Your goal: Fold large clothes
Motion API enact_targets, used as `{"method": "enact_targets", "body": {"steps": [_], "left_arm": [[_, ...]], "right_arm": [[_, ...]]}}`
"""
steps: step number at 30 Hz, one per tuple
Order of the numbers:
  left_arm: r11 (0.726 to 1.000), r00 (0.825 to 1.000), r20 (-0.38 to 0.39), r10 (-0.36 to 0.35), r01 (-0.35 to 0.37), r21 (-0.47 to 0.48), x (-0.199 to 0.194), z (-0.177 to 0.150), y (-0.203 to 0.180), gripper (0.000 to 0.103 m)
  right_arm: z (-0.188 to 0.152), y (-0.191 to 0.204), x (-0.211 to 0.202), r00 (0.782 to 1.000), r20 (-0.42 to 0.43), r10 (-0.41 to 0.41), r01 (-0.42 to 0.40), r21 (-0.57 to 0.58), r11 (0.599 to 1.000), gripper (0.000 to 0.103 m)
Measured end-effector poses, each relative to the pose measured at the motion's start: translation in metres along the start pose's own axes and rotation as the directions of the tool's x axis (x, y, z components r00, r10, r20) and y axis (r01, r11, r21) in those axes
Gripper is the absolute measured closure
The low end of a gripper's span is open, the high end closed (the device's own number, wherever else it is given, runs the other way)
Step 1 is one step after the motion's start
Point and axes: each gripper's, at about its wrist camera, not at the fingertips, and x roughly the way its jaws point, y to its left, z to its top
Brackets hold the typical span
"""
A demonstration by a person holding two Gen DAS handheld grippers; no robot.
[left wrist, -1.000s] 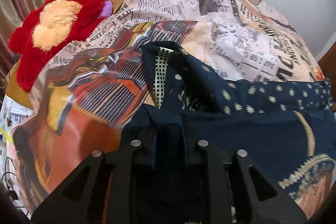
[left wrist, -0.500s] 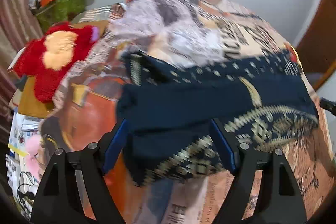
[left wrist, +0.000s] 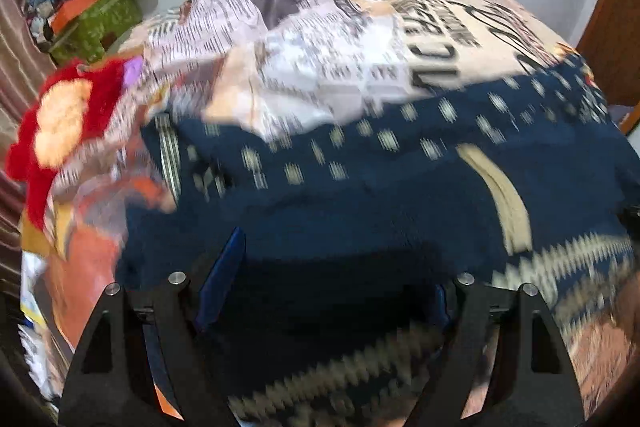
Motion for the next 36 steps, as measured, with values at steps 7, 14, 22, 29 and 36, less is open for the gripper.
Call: {"method": "enact_targets", "body": {"steps": [7,14,22,29,36], "left_arm": [[0.985,0.975,0.155,0.161,-0.170,0.043,-0.037,0.064,0.039,0.025],[0.995,0.993,0.119,0.026,-0.015,-0.095,-0.052,0.038,0.074,0.025],[0.974,0.981,-0.036,-0.193,0.187,-0.130,-0.028,-0.046,0.043,0.025],[0.985,0.991,-0.047,-0.124,0.118,-0.126,-0.019,-0.085,0.047,0.025],[0.976,0.990,-0.009,-0.143,0.139,-0.167,-0.051,-0.123,0.051,0.024]], "right_arm": [[0.066,-0.010,0.000,0.994,0.093,-0.060,0.061,-0.011,0.998,0.096],[0.076,-0.038,-0.020,0.989,0.149,-0.012,-0.008,0.133,0.991,0.096],[0.033,0.046,-0.004,0.989,0.023,0.148,-0.146,-0.060,0.987,0.096],[0.001,0.089,0.047,0.991,-0.097,0.087,-0.103,-0.171,0.980,0.096],[0.001,0.073,0.061,0.988,-0.098,0.120,-0.129,-0.091,0.987,0.096]]}}
